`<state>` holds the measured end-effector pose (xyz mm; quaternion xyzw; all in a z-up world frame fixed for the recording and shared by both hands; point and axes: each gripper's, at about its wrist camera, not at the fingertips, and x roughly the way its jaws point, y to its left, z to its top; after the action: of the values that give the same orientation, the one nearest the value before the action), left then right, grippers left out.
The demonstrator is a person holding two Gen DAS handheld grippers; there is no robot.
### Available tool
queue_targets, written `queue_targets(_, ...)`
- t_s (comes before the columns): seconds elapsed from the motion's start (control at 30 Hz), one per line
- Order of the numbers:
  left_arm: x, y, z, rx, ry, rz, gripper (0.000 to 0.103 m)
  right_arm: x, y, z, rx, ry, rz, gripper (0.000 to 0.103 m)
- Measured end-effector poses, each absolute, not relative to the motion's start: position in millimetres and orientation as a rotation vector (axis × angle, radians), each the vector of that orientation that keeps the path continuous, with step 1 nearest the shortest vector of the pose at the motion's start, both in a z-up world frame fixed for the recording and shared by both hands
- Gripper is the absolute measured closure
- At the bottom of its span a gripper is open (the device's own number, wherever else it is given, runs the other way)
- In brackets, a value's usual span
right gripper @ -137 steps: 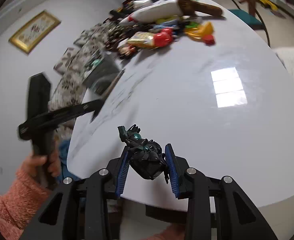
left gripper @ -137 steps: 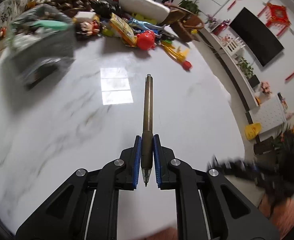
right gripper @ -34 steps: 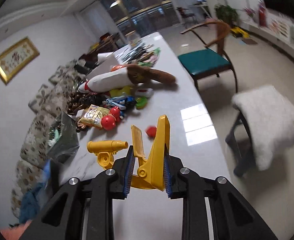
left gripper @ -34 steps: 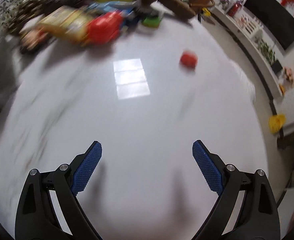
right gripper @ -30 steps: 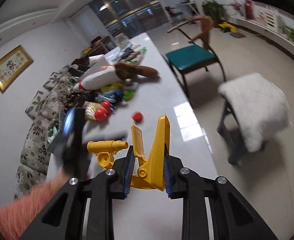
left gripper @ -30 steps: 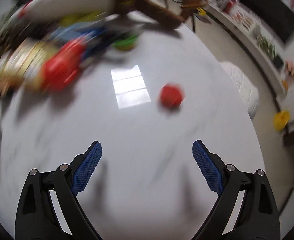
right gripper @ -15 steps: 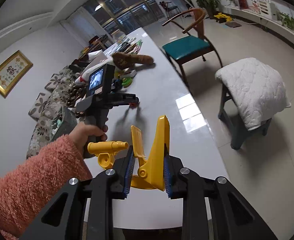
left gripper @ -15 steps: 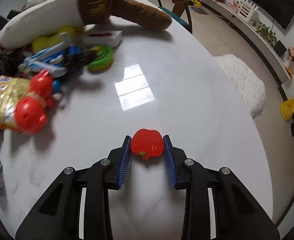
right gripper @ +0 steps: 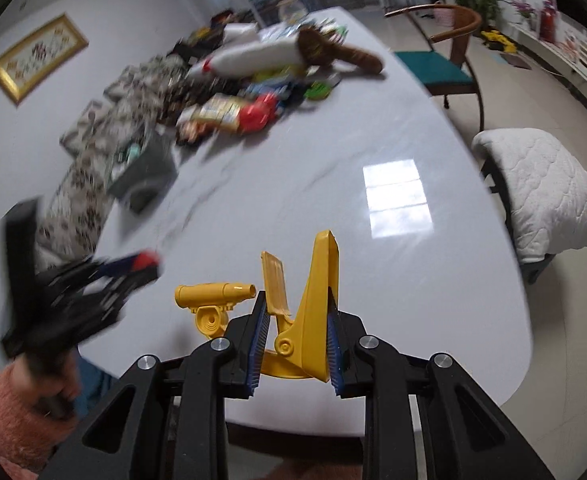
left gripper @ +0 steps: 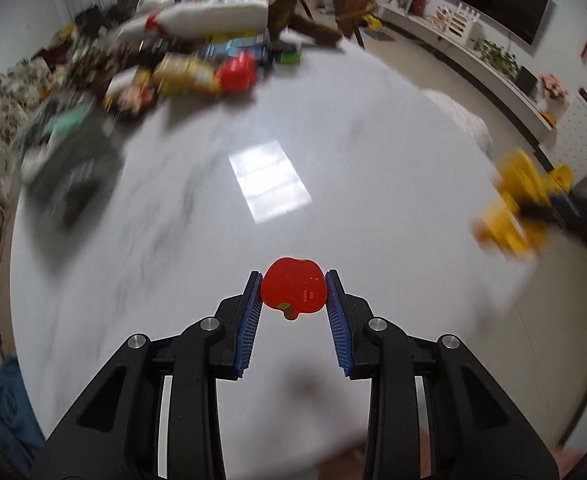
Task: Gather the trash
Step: 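Carry the apple and yellow toy over the cardboard box and open both tools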
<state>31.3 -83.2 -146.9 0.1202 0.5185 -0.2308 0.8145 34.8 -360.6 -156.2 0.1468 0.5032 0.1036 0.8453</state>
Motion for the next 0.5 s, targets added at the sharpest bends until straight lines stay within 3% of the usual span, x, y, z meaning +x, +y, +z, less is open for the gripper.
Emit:
queue_targets(0.23,-78.3,-28.8,-185.5,0.297,1.266,-0.56,0.071,-31.9,-291.8,-183.8,0.208,1.228,0.291,0.077)
queue_targets(0.5,-131.9,-5.3,-318.6,0.255,1.531,-0.57,0.071,-103.1,-238.5,-273.5,0.135,1.442,0.271,0.077)
